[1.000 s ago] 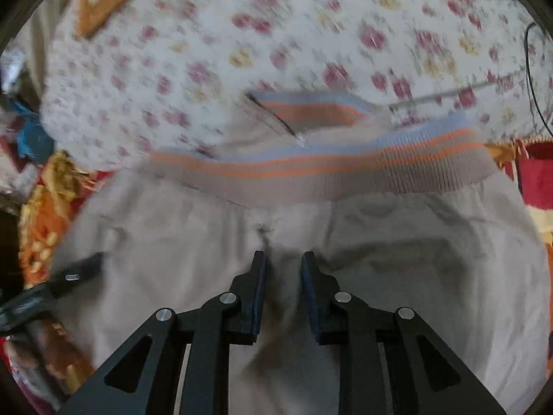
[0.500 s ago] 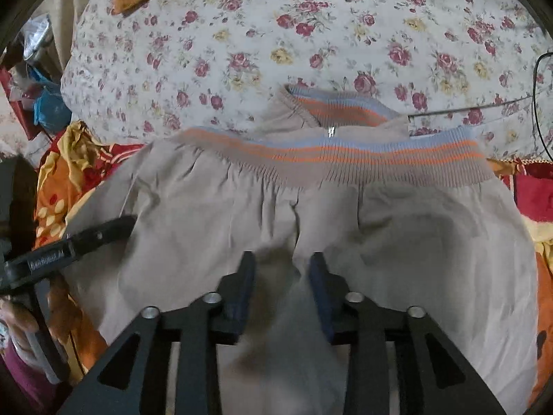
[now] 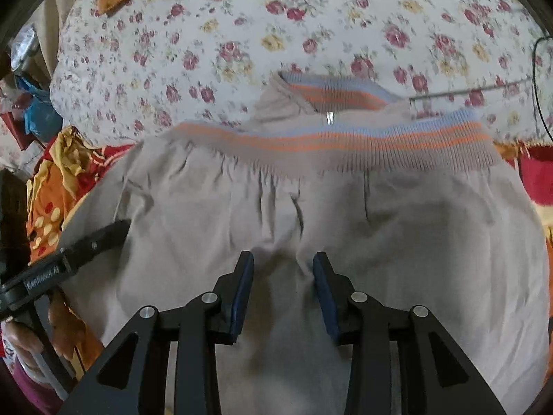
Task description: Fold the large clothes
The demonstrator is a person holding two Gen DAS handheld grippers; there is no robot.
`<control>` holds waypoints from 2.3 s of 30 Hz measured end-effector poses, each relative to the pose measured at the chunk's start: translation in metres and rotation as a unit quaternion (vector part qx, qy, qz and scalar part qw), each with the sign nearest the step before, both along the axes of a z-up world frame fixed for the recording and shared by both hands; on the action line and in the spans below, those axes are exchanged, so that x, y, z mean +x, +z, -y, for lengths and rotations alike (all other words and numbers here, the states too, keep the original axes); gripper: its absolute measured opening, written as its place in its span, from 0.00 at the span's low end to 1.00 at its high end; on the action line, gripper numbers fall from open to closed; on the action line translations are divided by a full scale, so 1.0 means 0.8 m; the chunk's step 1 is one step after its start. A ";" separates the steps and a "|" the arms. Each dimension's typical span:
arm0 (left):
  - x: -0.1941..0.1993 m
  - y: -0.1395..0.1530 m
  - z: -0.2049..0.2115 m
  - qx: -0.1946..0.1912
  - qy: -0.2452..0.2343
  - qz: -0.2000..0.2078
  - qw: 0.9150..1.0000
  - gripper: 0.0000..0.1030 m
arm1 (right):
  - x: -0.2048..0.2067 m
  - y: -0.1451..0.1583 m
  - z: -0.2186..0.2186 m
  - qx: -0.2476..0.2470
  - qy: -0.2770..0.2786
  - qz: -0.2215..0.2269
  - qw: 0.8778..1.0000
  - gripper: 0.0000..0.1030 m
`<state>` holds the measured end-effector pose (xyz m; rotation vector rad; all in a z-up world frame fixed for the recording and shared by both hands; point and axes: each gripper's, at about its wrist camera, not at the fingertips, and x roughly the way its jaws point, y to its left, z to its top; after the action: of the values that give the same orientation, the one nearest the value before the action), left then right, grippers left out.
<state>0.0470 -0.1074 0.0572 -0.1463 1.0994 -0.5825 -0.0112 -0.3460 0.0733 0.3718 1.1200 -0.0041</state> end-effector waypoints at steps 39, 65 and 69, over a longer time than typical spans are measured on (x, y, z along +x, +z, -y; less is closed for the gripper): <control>-0.135 0.061 0.289 -0.047 -0.215 -0.031 0.975 0.51 | -0.162 -0.054 0.242 0.354 -0.259 0.075 0.896 0.59; -0.151 0.031 0.160 0.016 -0.185 0.013 0.983 0.70 | -0.068 0.054 0.137 0.108 -0.080 0.116 0.984 0.13; -0.170 0.039 0.177 0.023 -0.206 0.035 0.978 0.70 | -0.124 0.037 0.179 0.129 -0.149 0.156 0.968 0.13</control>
<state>-0.0891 -0.2492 0.0884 0.1460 1.0786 -0.9250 -0.1106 -0.4891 0.1025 0.7455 0.7453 -0.0643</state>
